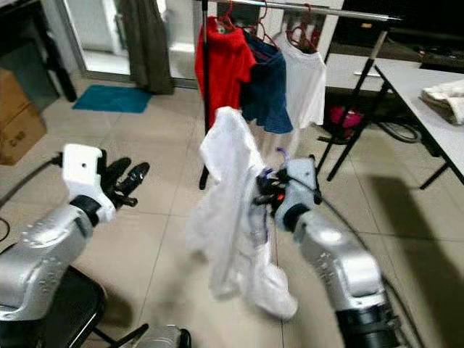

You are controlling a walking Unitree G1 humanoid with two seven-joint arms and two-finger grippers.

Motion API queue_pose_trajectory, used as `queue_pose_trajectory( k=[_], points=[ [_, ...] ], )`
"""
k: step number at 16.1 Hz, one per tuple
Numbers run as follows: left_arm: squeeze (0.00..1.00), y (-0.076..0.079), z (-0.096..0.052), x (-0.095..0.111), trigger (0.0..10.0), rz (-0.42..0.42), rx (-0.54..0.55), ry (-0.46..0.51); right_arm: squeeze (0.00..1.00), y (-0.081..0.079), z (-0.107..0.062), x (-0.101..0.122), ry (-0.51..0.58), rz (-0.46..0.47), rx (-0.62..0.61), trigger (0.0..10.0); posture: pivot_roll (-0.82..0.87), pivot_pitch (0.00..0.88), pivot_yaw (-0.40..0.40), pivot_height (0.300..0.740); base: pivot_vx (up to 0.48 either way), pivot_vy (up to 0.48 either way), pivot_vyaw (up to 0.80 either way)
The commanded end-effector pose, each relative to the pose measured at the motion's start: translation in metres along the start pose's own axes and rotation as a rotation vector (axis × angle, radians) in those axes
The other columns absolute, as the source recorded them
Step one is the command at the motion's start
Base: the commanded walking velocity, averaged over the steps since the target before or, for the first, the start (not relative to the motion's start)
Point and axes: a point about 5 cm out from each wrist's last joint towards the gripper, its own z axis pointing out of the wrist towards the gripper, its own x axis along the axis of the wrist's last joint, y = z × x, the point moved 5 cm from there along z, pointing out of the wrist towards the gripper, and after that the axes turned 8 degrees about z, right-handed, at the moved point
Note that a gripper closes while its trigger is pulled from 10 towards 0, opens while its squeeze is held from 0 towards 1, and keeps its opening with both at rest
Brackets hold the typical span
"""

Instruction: Hang hanger

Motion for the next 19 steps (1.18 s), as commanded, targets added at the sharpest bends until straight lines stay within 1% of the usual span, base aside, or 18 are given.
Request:
queue_pose_trajectory(
  k=[1, 2, 4, 5, 7, 8, 9, 10, 11, 12, 13, 14, 15, 16, 17, 18, 19],
  points=[
    [0.00, 0.006, 0.005, -0.002, 10.0, 0.018, -0.001, -0.002, 0.00, 0.008, -0.004, 0.008, 0.045, -0.006, -0.044, 10.0, 0.09, 0.016, -0.008, 0.740, 0.000, -0.480, 0.00],
    [0.00, 0.014, 0.009, -0.002, 10.0, 0.033, -0.024, 0.000, 0.00, 0.004, -0.005, 0.008, 0.051, -0.005, -0.038, 10.0, 0.08, 0.020, 0.008, 0.740, 0.000, -0.480, 0.00],
    [0.00, 0.021, 0.014, -0.003, 10.0, 0.055, -0.047, -0.003, 0.00, 0.002, -0.008, 0.007, 0.048, -0.025, -0.028, 10.0, 0.08, 0.025, 0.018, 0.740, 0.000, -0.480, 0.00],
    [0.00, 0.021, 0.014, -0.002, 10.0, 0.065, -0.050, -0.002, 0.00, 0.003, -0.008, 0.007, 0.048, -0.026, -0.029, 10.0, 0.08, 0.026, 0.018, 0.740, 0.000, -0.480, 0.00],
    [0.00, 0.019, 0.015, -0.004, 10.0, 0.078, -0.046, -0.003, 0.00, 0.003, -0.008, 0.009, 0.041, -0.050, -0.017, 10.0, 0.09, 0.033, 0.010, 0.740, 0.000, 0.000, 0.00],
    [0.00, 0.015, 0.016, -0.010, 10.0, 0.067, -0.031, -0.041, 0.00, 0.002, -0.008, 0.011, 0.036, -0.071, 0.004, 10.0, 0.09, 0.037, 0.001, 0.740, 0.000, 0.480, 0.00],
    [0.00, 0.011, 0.016, -0.012, 10.0, 0.036, -0.015, -0.058, 0.00, 0.000, -0.007, 0.013, 0.032, -0.087, 0.022, 10.0, 0.09, 0.037, -0.002, 0.740, 0.000, 0.480, 0.00],
    [0.00, 0.007, 0.015, -0.002, 10.0, 0.026, -0.008, -0.004, 0.00, -0.004, -0.007, 0.016, 0.032, -0.106, 0.056, 10.0, 0.10, 0.039, -0.009, 0.740, 0.000, 0.480, 0.00],
    [0.00, 0.006, 0.014, 0.003, 10.0, 0.021, -0.012, 0.021, 0.00, -0.007, -0.007, 0.019, 0.031, -0.113, 0.080, 10.0, 0.10, 0.040, -0.012, 0.740, 0.000, 0.000, 0.00],
    [1.00, 0.003, 0.012, 0.007, 10.0, -0.006, -0.032, 0.048, 0.00, -0.009, -0.008, 0.021, 0.026, -0.127, 0.108, 10.0, 0.11, 0.039, -0.012, 0.740, 0.000, 0.000, 0.00],
    [1.00, 0.001, 0.012, 0.007, 10.0, -0.013, -0.048, 0.051, 0.00, -0.011, -0.008, 0.021, 0.023, -0.133, 0.125, 10.0, 0.11, 0.039, -0.011, 0.740, 0.000, 0.000, 0.00],
    [1.00, -0.003, 0.014, 0.006, 10.0, 0.010, -0.052, 0.039, 0.00, -0.012, -0.009, 0.022, 0.016, -0.152, 0.153, 10.0, 0.11, 0.037, -0.008, 0.740, 0.000, 0.000, 0.00],
    [1.00, -0.007, 0.016, 0.006, 10.0, 0.009, -0.051, 0.034, 0.00, -0.014, -0.010, 0.022, 0.010, -0.164, 0.176, 10.0, 0.11, 0.036, -0.006, 0.740, 0.000, 0.000, 0.00],
    [1.00, -0.022, 0.019, 0.009, 10.0, -0.005, -0.038, 0.042, 0.00, -0.018, -0.016, 0.027, 0.010, -0.193, 0.244, 10.0, 0.11, 0.030, 0.001, 0.740, 0.000, 0.000, 0.00],
    [1.00, -0.032, 0.020, 0.010, 10.0, -0.018, -0.033, 0.052, 0.00, -0.020, -0.020, 0.032, 0.022, -0.195, 0.281, 10.0, 0.10, 0.028, 0.003, 0.740, 0.000, 0.000, 0.00],
    [1.00, -0.038, 0.020, 0.011, 10.0, -0.021, -0.046, 0.055, 0.00, -0.022, -0.024, 0.038, 0.031, -0.200, 0.319, 10.0, 0.10, 0.026, 0.005, 0.740, 0.000, 0.000, 0.00],
    [1.00, -0.040, 0.021, 0.012, 10.0, -0.022, -0.051, 0.057, 0.00, -0.023, -0.025, 0.039, 0.033, -0.204, 0.332, 10.0, 0.10, 0.026, 0.005, 0.740, 0.000, 0.000, 0.00]
  ],
)
